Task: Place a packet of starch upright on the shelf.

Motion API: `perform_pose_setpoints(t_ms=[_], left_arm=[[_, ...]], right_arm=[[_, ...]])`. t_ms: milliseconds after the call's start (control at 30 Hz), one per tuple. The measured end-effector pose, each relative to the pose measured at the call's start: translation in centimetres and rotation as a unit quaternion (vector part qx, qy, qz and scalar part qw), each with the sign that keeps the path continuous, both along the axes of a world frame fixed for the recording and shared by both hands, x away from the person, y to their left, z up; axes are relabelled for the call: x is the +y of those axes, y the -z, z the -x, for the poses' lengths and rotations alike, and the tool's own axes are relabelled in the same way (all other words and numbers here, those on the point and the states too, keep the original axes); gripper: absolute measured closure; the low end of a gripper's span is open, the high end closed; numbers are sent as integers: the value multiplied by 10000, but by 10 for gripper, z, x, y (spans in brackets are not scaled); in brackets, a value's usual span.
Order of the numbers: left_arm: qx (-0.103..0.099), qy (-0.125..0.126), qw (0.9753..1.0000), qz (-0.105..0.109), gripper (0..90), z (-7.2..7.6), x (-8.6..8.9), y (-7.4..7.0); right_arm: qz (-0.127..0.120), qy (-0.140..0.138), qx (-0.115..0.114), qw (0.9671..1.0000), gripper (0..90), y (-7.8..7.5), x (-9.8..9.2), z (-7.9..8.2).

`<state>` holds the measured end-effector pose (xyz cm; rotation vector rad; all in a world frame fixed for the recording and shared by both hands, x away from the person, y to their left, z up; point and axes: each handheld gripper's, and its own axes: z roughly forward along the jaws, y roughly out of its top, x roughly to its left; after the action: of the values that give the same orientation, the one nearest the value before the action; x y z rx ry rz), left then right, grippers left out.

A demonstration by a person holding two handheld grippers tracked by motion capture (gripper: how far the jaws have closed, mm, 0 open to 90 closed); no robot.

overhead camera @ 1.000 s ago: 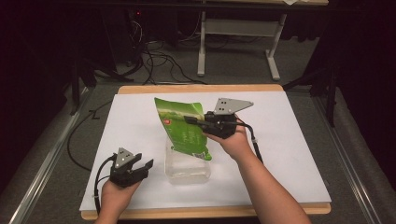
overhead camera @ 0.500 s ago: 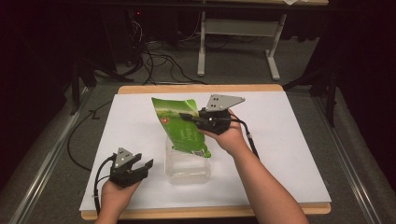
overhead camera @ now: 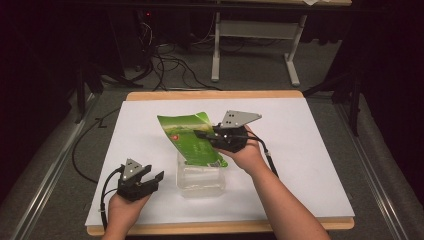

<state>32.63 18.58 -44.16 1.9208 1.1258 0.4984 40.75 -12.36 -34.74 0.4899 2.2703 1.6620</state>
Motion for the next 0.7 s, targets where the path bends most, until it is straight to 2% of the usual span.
perform_pose_setpoints(t_ms=[100, 433, 700], left_arm=[[4, 14, 10000, -6, 467, 0, 0, 0], [18, 21, 10000, -10, 466, 0, -1, 0], [14, 27, 10000, 0, 466, 0, -1, 0]], right_arm=[[-30, 79, 116, 9999, 802, 7, -5, 0], [222, 309, 282, 9989, 792, 31, -15, 2], [112, 440, 365, 9983, 732, 41, -27, 10]])
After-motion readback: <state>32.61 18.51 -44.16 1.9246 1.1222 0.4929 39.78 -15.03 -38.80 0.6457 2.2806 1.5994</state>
